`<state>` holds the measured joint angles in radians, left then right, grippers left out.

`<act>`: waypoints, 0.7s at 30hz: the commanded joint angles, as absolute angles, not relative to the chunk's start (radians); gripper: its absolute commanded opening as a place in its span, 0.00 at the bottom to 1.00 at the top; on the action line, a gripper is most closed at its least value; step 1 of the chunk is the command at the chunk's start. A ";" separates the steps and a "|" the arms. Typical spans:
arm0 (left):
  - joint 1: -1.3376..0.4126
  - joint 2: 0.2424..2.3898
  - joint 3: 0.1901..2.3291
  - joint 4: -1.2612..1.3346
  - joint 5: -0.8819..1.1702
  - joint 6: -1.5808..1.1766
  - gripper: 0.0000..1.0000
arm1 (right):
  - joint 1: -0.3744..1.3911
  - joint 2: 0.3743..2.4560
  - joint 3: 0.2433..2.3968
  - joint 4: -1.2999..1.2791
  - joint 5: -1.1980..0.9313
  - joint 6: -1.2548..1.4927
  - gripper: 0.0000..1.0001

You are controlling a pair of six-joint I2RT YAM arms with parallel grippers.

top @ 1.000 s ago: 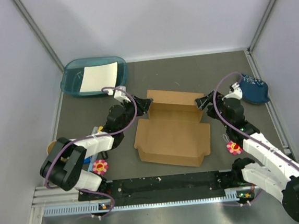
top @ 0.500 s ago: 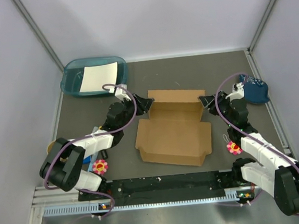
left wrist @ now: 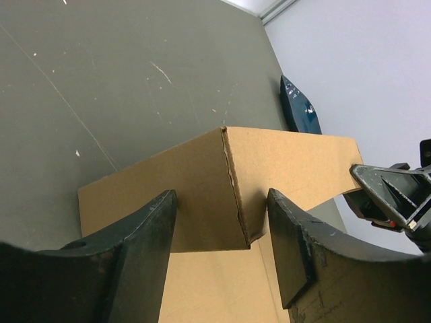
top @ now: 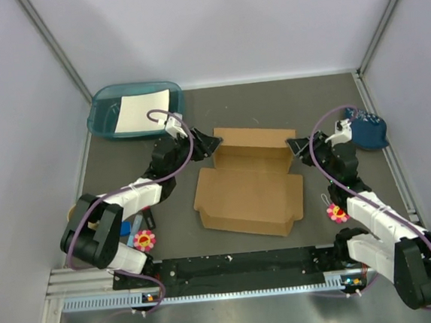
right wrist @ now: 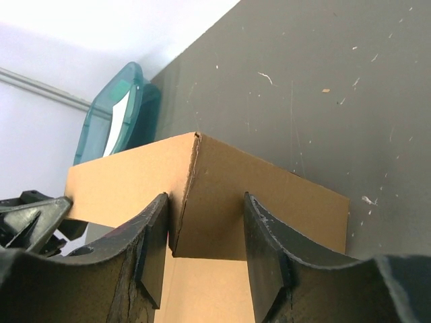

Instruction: Fold the paper box

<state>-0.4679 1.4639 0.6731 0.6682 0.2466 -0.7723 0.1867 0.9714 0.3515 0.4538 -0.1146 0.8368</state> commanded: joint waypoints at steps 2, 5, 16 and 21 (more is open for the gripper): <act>-0.448 1.517 0.696 0.748 0.313 -0.828 0.61 | 0.181 0.989 0.342 0.319 -0.132 0.770 0.43; -0.425 1.531 0.683 0.837 0.350 -0.888 0.61 | 0.181 0.985 0.344 0.305 -0.132 0.756 0.43; -0.411 1.489 0.782 0.770 0.419 -0.864 0.78 | 0.181 0.983 0.373 0.255 -0.110 0.723 0.44; -0.402 1.534 0.792 0.741 0.416 -0.830 0.62 | 0.179 0.992 0.376 0.253 -0.114 0.718 0.44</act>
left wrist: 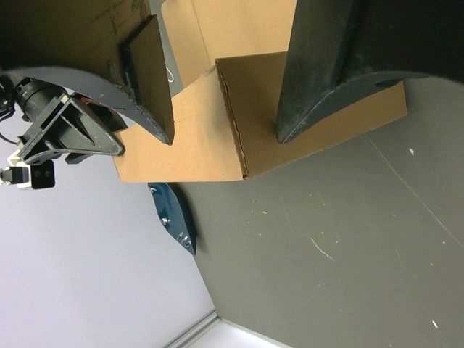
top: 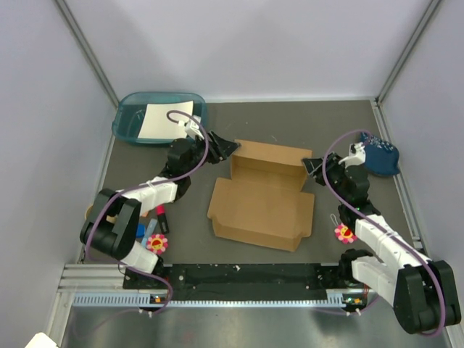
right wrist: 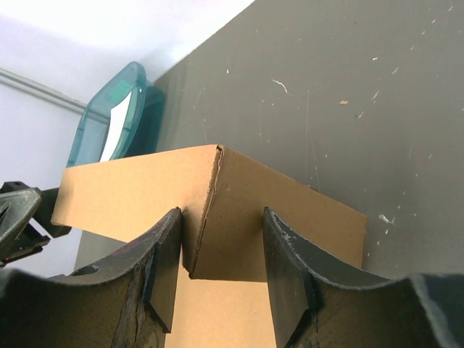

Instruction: Fold the paper box

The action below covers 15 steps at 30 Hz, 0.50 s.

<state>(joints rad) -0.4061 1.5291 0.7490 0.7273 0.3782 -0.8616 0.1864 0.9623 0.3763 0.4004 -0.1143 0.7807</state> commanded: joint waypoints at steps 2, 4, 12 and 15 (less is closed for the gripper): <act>-0.391 1.566 0.798 0.744 0.420 -0.833 0.59 | 0.181 0.994 0.377 0.250 -0.117 0.713 0.44; -0.382 1.589 0.808 0.747 0.428 -0.836 0.55 | 0.183 0.993 0.377 0.249 -0.118 0.712 0.44; -0.380 1.651 0.807 0.753 0.443 -0.822 0.44 | 0.181 0.959 0.425 0.184 -0.106 0.696 0.65; -0.380 1.651 0.799 0.747 0.430 -0.815 0.44 | 0.181 0.936 0.498 0.091 -0.074 0.693 0.76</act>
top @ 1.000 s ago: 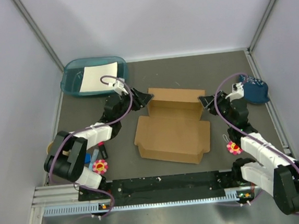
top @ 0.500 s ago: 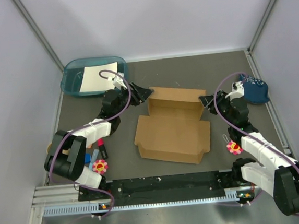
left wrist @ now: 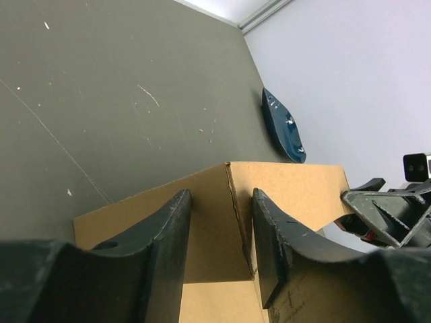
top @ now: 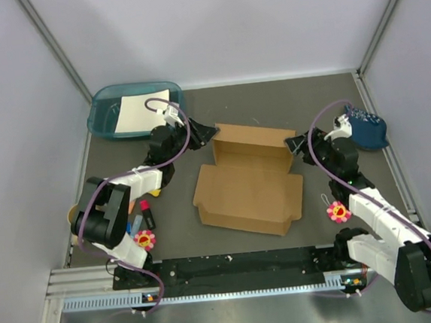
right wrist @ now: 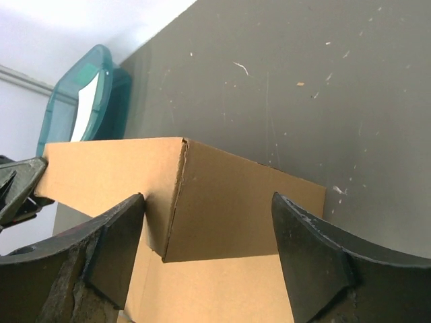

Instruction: Fold the paper box

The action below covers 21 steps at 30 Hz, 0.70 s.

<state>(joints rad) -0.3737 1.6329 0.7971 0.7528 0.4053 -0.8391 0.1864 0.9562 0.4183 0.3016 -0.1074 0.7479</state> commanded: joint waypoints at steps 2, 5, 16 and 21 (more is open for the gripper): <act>-0.379 1.644 0.802 0.732 0.425 -0.810 0.44 | 0.181 0.924 0.534 0.060 -0.069 0.692 0.78; -0.380 1.637 0.808 0.709 0.416 -0.796 0.43 | 0.181 0.922 0.598 0.054 -0.080 0.695 0.78; -0.380 1.637 0.811 0.693 0.414 -0.787 0.43 | 0.179 1.045 0.606 0.152 -0.098 0.698 0.53; -0.380 1.652 0.810 0.695 0.414 -0.782 0.42 | 0.167 1.051 0.517 0.166 -0.068 0.698 0.44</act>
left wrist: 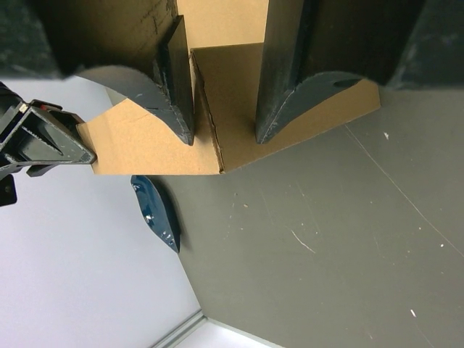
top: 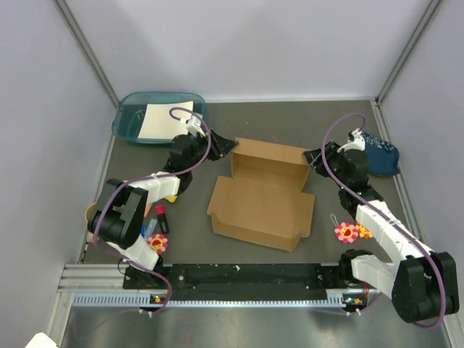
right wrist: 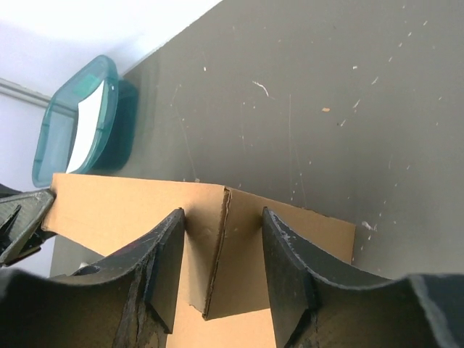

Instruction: Fold the paper box

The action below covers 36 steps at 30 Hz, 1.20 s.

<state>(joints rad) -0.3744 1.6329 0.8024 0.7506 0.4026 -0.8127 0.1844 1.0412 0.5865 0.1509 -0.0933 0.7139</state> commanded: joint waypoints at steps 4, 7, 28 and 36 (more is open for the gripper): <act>-0.382 1.681 0.776 0.744 0.413 -0.785 0.40 | 0.167 1.051 0.463 0.166 -0.041 0.713 0.38; -0.383 1.701 0.730 0.810 0.411 -0.810 0.40 | 0.167 1.045 0.422 0.163 -0.048 0.732 0.36; -0.371 1.579 0.774 0.650 0.381 -0.753 0.50 | 0.167 0.894 0.567 -0.098 0.023 0.686 0.61; -0.324 1.451 0.867 0.483 0.324 -0.696 0.70 | 0.166 0.836 0.721 -0.218 0.090 0.622 0.75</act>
<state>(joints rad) -0.3573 1.5452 0.8097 0.5884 0.3580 -0.7490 0.1787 0.8867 0.6262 -0.1181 0.0341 0.6941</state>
